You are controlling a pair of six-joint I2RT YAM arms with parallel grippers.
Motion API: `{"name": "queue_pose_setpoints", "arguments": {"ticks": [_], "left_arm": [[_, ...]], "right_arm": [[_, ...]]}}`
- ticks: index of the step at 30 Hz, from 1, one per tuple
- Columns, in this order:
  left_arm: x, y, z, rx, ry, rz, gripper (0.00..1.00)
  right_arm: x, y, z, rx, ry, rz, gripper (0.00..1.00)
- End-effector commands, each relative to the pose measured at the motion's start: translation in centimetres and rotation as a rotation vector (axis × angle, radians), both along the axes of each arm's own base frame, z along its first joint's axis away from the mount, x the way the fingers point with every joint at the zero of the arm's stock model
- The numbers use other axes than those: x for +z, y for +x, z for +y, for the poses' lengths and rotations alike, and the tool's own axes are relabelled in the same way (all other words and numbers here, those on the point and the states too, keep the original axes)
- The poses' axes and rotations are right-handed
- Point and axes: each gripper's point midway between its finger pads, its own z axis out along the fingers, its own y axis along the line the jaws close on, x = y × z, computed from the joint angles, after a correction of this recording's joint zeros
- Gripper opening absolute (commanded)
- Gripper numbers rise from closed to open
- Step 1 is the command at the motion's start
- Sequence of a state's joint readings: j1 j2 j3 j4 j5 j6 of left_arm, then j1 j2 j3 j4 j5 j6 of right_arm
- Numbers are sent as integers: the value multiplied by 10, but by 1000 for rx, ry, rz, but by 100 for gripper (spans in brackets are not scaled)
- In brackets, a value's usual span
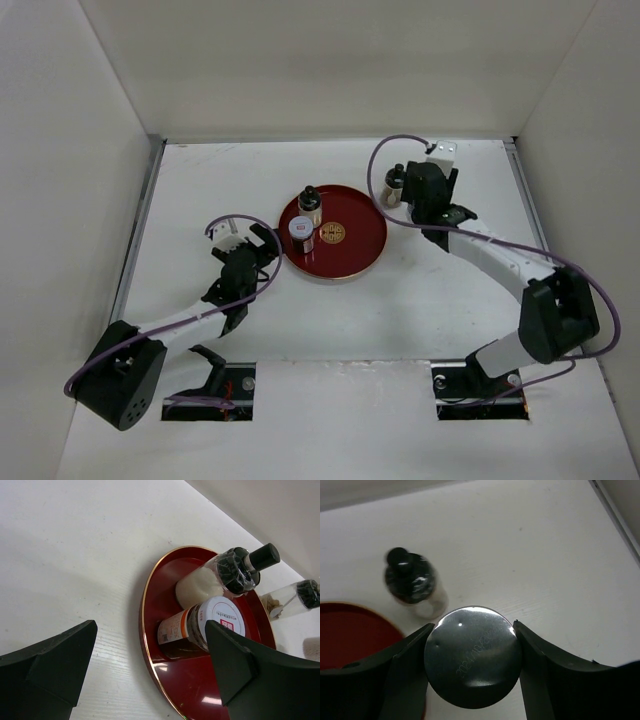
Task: Organize the condiment bottles
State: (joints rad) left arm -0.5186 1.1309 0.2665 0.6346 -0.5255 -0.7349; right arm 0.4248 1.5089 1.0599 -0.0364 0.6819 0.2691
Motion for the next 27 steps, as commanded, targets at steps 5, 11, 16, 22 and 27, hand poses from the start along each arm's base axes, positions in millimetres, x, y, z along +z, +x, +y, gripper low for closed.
{"name": "queue_pose_setpoints", "arguments": {"ticks": [5, 11, 16, 22, 27], "left_arm": [[16, 5, 1, 7, -57, -56, 90], [12, 6, 1, 5, -52, -41, 90], [12, 5, 3, 9, -54, -45, 90], [10, 6, 0, -6, -59, -35, 90], [11, 6, -2, -13, -65, -37, 90]], "right_arm": [[96, 17, 108, 247, 103, -250, 54], [88, 50, 170, 385, 178, -263, 55], [60, 61, 204, 447, 196, -216, 56], [31, 61, 212, 460, 184, -165, 66], [34, 54, 214, 483, 203, -163, 91]]}}
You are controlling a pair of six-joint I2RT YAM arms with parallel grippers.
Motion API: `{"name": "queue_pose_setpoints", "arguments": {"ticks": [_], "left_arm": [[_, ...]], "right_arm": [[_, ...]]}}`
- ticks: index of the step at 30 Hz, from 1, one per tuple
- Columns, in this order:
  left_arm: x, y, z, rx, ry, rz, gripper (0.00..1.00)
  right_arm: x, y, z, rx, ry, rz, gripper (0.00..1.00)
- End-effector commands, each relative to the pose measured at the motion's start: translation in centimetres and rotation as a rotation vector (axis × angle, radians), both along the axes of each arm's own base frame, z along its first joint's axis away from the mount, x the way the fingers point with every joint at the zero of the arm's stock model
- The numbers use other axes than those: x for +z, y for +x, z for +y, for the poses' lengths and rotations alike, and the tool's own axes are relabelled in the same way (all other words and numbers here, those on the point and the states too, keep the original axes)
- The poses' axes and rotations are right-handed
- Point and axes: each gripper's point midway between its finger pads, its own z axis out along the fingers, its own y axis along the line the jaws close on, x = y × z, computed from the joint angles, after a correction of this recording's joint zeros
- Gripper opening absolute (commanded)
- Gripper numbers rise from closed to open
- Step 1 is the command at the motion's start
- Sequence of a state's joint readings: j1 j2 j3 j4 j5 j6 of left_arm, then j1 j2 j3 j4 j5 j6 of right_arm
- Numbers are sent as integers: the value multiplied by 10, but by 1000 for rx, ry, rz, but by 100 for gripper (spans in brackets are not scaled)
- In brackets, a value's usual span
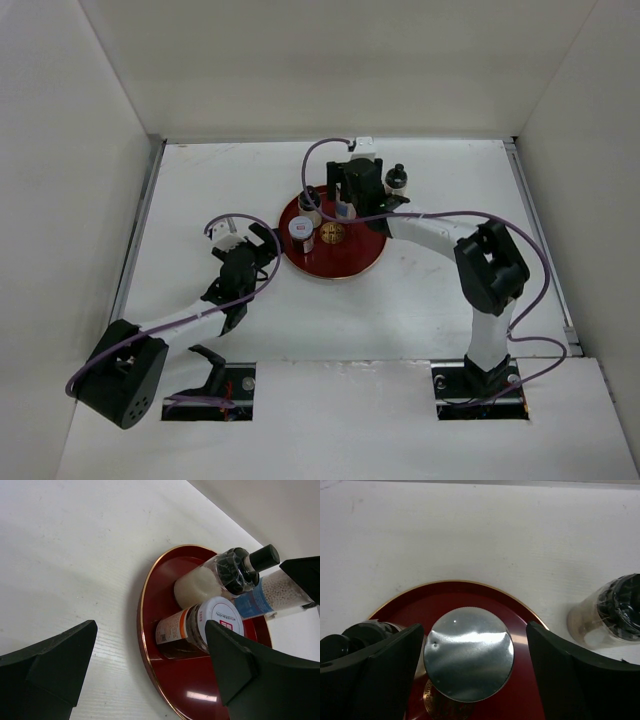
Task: Organize the condiment bottles
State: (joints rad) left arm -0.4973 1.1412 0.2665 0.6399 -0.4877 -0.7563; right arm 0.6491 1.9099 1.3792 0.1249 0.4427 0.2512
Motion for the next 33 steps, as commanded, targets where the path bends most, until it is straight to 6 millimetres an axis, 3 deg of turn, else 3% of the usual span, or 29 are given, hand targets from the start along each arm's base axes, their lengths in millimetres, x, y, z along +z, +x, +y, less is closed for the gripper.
{"name": "queue_pose_setpoints", "arguments": {"ticks": [1, 4, 8, 11, 14, 16, 20, 27, 29, 33], "left_arm": [[11, 4, -1, 1, -37, -41, 90], [9, 5, -2, -1, -38, -32, 90], [11, 5, 1, 3, -42, -40, 90], [9, 5, 0, 3, -46, -32, 90], [10, 5, -1, -6, -51, -36, 90], [9, 5, 0, -2, -53, -33, 90], [7, 6, -1, -8, -59, -25, 90], [3, 8, -1, -7, -55, -11, 90], [5, 8, -1, -8, -59, -15, 90], [4, 7, 0, -5, -57, -12, 90]], "right_arm": [[68, 1, 14, 38, 126, -131, 95], [91, -8, 6, 41, 154, -167, 99], [109, -4, -40, -40, 172, -210, 100], [101, 6, -77, -131, 170, -197, 100], [75, 21, -117, -251, 121, -156, 100], [58, 28, -131, -285, 85, -119, 100], [25, 45, -136, -271, 61, -41, 100], [0, 62, -130, -220, 90, 13, 100], [-7, 65, -131, -226, 83, 26, 97], [-8, 69, -142, -264, 83, 9, 80]]}}
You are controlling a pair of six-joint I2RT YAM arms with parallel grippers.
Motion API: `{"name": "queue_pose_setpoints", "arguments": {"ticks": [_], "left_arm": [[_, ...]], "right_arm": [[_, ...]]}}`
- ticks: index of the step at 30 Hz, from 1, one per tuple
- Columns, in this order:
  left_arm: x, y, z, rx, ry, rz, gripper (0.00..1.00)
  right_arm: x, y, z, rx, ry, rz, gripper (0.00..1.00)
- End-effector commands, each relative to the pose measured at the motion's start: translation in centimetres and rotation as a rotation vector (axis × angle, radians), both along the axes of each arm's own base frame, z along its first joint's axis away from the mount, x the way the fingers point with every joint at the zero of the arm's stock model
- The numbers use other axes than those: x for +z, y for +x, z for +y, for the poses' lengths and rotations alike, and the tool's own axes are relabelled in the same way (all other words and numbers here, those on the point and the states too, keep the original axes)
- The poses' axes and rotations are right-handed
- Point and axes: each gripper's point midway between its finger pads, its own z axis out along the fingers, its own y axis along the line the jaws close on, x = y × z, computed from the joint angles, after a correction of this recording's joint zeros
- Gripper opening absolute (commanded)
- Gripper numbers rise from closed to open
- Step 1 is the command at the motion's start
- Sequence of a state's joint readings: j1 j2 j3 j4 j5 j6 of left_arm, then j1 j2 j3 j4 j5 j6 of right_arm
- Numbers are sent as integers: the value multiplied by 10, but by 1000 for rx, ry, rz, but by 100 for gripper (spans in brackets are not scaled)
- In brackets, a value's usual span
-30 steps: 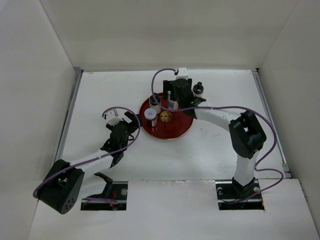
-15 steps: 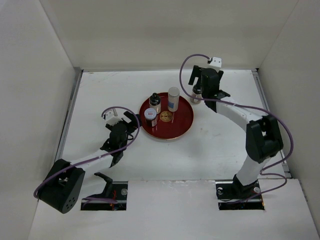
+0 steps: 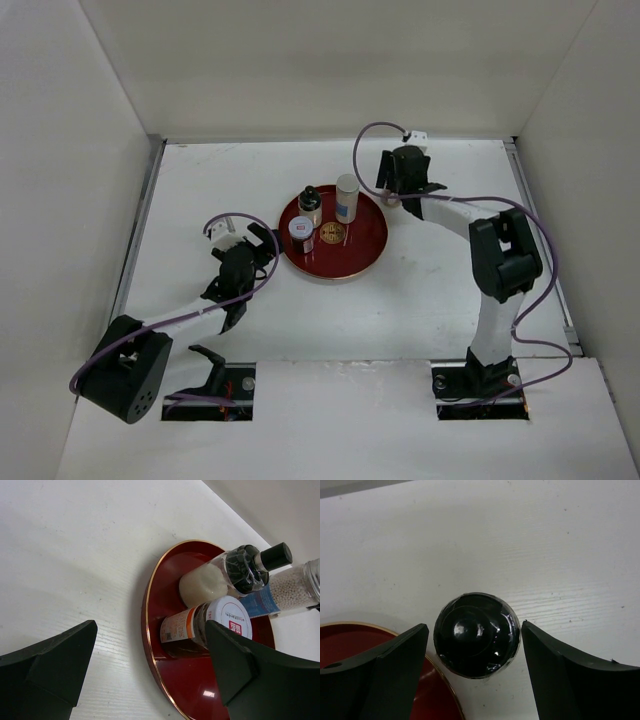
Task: Organize the condiment bottles
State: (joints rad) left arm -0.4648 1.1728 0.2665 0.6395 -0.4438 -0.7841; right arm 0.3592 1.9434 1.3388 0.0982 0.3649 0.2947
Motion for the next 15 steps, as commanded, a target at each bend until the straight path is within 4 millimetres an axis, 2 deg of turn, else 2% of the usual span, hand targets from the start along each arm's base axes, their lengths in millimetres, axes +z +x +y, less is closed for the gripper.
{"name": "queue_pose_setpoints", "arguments": {"ticks": [1, 4, 7, 9, 12, 15], "left_arm": [[14, 5, -3, -3, -36, -45, 90], [16, 5, -2, 1, -38, -53, 90], [14, 5, -2, -2, -37, -47, 90], [15, 5, -3, -5, -38, -49, 90], [17, 4, 0, 7, -41, -57, 91], [16, 5, 3, 18, -38, -53, 91]], "right_arm": [[38, 20, -8, -49, 50, -124, 73], [53, 14, -12, -64, 55, -190, 62], [73, 1, -18, -70, 62, -237, 57], [89, -14, -19, -66, 83, -267, 57], [108, -41, -6, -25, 115, -293, 57], [116, -67, 15, 37, 130, -300, 57]]}}
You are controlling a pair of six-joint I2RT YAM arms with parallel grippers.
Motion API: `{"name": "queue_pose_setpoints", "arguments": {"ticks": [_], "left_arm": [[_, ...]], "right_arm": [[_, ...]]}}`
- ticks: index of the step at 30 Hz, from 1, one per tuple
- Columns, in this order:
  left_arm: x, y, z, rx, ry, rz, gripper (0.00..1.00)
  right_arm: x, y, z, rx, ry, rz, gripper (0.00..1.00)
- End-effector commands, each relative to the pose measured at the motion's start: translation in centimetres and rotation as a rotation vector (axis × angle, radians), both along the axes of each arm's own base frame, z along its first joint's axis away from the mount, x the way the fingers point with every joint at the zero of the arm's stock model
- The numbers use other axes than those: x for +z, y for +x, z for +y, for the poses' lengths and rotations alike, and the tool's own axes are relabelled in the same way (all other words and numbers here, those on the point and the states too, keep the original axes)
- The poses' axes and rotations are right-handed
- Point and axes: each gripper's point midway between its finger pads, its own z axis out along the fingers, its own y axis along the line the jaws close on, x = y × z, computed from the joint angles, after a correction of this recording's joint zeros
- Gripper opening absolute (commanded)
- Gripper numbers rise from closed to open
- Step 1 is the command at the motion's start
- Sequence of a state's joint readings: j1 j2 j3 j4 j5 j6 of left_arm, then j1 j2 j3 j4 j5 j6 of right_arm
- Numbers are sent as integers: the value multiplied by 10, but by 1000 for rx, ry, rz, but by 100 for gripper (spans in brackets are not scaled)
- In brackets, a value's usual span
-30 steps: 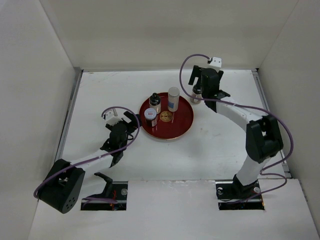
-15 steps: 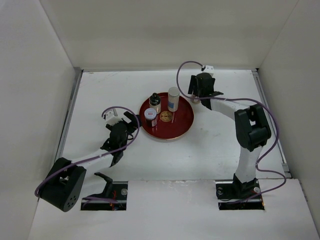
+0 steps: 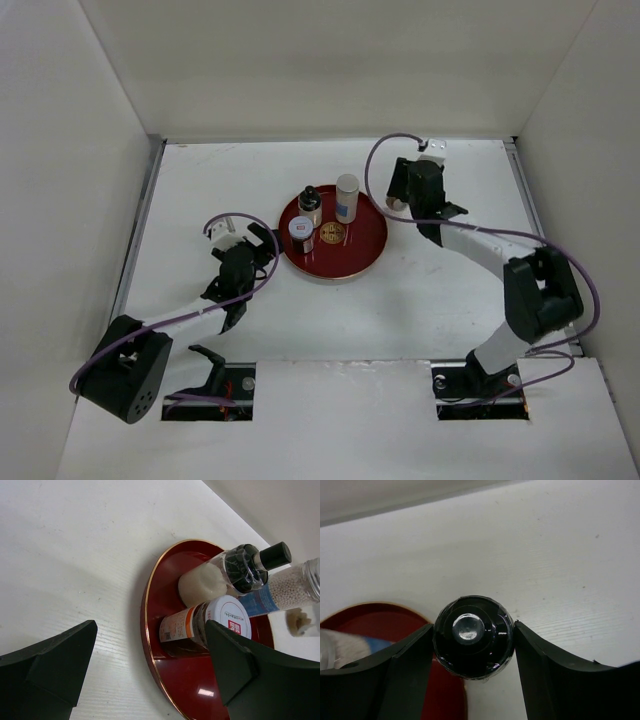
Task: Organize the condiment bottles
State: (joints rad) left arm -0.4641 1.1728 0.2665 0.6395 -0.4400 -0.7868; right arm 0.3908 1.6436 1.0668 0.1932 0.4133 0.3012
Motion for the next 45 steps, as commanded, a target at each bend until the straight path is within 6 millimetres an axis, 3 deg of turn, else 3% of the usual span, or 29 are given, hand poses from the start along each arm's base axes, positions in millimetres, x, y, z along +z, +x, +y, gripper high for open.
{"name": "queue_pose_setpoints", "arguments": {"ticks": [1, 6, 10, 17, 21, 23, 26, 28, 34, 37, 41, 45], "left_arm": [[17, 4, 4, 22, -36, -56, 91], [17, 4, 9, 43, -33, -59, 99], [18, 4, 11, 47, -28, -59, 100], [19, 5, 16, 65, -21, -63, 100], [17, 5, 19, 81, -18, -59, 100], [17, 6, 16, 71, -21, -54, 100], [17, 6, 13, 63, -13, -50, 100], [15, 8, 13, 69, -2, -40, 100], [18, 14, 15, 96, 31, 20, 100], [22, 14, 11, 100, 67, 50, 100], [23, 13, 9, 99, 85, 97, 100], [42, 13, 4, 78, 97, 91, 100]], "right_arm": [[68, -18, 37, 77, 99, -181, 57], [64, -41, 73, 167, 95, -154, 58], [42, -48, 94, 211, 76, -106, 58], [-3, -53, 102, 214, 58, -20, 58], [-18, -57, 101, 205, 36, 6, 60], [-21, -60, 101, 198, 29, 8, 66], [-19, -64, 101, 198, 28, -2, 87], [-13, -66, 98, 186, 39, -19, 100], [28, -88, 81, 133, 103, -122, 100], [42, -103, 61, 81, 130, -175, 100], [41, -126, 28, -2, 168, -214, 100], [20, -147, 9, -43, 221, -202, 100]]}}
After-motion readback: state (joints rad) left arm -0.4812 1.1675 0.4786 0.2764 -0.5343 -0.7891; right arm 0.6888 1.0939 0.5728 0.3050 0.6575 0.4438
